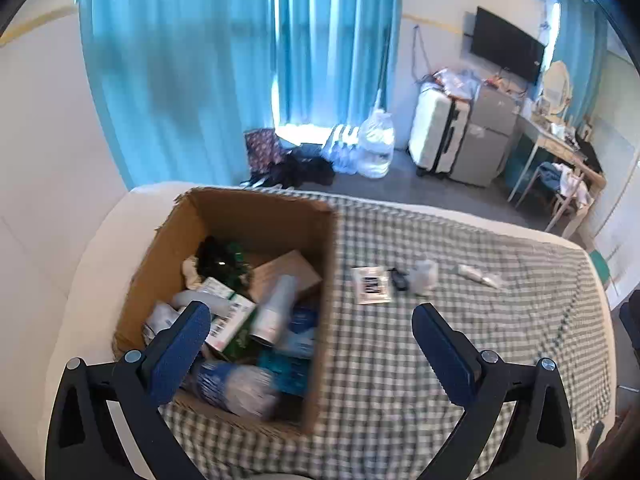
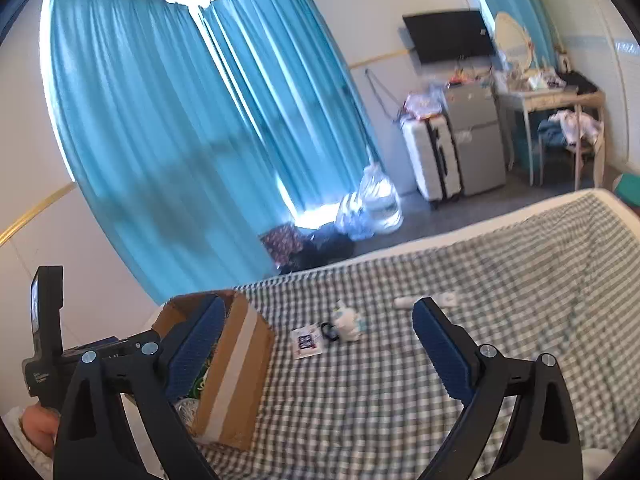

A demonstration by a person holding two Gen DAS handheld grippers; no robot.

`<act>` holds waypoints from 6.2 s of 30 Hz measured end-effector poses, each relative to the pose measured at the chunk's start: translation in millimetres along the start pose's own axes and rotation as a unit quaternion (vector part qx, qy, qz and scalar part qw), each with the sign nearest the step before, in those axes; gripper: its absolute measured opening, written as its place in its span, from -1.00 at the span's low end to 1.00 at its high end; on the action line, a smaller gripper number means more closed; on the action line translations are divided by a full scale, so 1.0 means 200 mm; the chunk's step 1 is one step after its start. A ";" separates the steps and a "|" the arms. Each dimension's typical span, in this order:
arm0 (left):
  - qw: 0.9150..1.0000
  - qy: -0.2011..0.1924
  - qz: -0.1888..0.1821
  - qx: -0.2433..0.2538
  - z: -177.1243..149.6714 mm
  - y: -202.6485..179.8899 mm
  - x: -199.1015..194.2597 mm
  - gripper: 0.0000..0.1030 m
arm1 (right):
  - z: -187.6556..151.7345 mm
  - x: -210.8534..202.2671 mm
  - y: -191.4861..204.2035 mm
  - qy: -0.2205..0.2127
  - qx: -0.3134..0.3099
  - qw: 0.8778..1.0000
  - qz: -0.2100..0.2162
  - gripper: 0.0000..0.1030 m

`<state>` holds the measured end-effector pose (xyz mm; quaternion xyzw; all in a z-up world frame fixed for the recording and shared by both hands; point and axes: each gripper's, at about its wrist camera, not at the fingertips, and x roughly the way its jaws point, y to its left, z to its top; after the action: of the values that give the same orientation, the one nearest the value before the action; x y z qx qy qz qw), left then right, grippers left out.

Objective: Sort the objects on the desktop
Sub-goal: 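Move both open tools back over the remaining items on the bed, then grasp the white tube with the right tool while the left grasps the white plush toy, then carry the white tube and plush toy over the cardboard box with both tools, then open both tools to drop the tube and plush toy into the box, then move both open tools back over the packet and hair tie on the bed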

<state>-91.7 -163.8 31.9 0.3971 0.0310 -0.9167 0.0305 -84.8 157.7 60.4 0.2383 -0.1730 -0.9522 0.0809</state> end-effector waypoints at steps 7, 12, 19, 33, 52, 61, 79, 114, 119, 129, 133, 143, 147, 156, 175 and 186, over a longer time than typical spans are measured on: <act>0.999 -0.025 -0.019 0.010 -0.17 -0.26 -0.15 1.00 | -0.04 -0.24 -0.11 -0.032 -0.061 0.997 -0.020 0.92; 0.999 -0.027 -0.029 0.015 -0.26 -0.41 -0.06 1.00 | -0.09 -0.19 -0.17 -0.007 -0.128 0.991 -0.034 0.97; 0.999 0.013 -0.034 0.029 -0.35 -0.57 0.23 1.00 | -0.23 0.02 -0.27 0.031 -0.137 0.989 -0.049 0.97; 0.998 0.053 0.006 0.027 -0.31 -0.74 0.84 1.00 | -0.35 0.61 -0.73 0.130 -0.110 0.983 -0.062 0.97; 0.998 0.028 0.046 0.036 -0.17 -0.80 1.45 1.00 | -0.31 1.57 -0.73 0.220 -0.265 0.939 -0.009 0.72; 0.997 0.048 0.015 0.055 -0.15 -0.81 1.44 -0.09 | -0.29 1.61 -0.87 0.285 -0.186 0.940 0.005 -0.73; 0.996 0.067 -0.035 0.054 -0.32 -0.82 0.90 -0.10 | -0.52 0.82 -0.86 0.281 -0.043 0.958 0.028 -0.80; 0.999 -0.012 -0.043 0.021 0.08 -0.16 0.08 -0.10 | -0.20 0.12 0.18 0.170 -0.135 0.968 0.123 -0.79; 1.000 -0.005 -0.008 0.000 0.13 0.10 0.17 -0.10 | -0.24 0.29 0.39 0.188 -0.133 0.959 0.166 -0.79; 0.999 0.017 0.032 -0.028 0.24 0.47 0.50 -0.10 | -0.44 0.83 0.65 0.269 -0.077 0.936 0.213 -0.79; 0.998 0.042 0.039 -0.026 0.26 0.53 0.68 -0.10 | -0.47 1.02 0.70 0.282 -0.063 0.934 0.212 -0.78; 0.995 0.061 0.078 -0.031 0.23 0.54 0.83 1.00 | -0.43 1.04 0.64 0.243 -0.040 0.943 0.224 0.08; 0.995 0.064 0.079 -0.022 0.20 0.51 0.75 1.00 | -0.35 0.91 0.53 0.213 -0.060 0.956 0.194 0.08; 0.997 0.029 0.065 -0.009 0.10 0.25 0.37 1.00 | -0.17 0.50 -0.01 0.154 -0.023 0.984 0.083 0.08; 0.999 -0.001 0.021 0.027 -0.41 -0.58 0.20 1.00 | -0.17 -0.06 -0.49 0.041 -0.043 0.998 0.022 0.20; 0.998 0.013 0.041 0.048 -0.49 -0.64 0.53 1.00 | -0.30 0.16 -0.72 0.081 -0.026 0.996 0.021 0.20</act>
<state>-103.0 -31.5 -109.4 0.4107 -0.0290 -0.9100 0.0484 -93.7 266.0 -56.1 0.3091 -0.1463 -0.9319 0.1207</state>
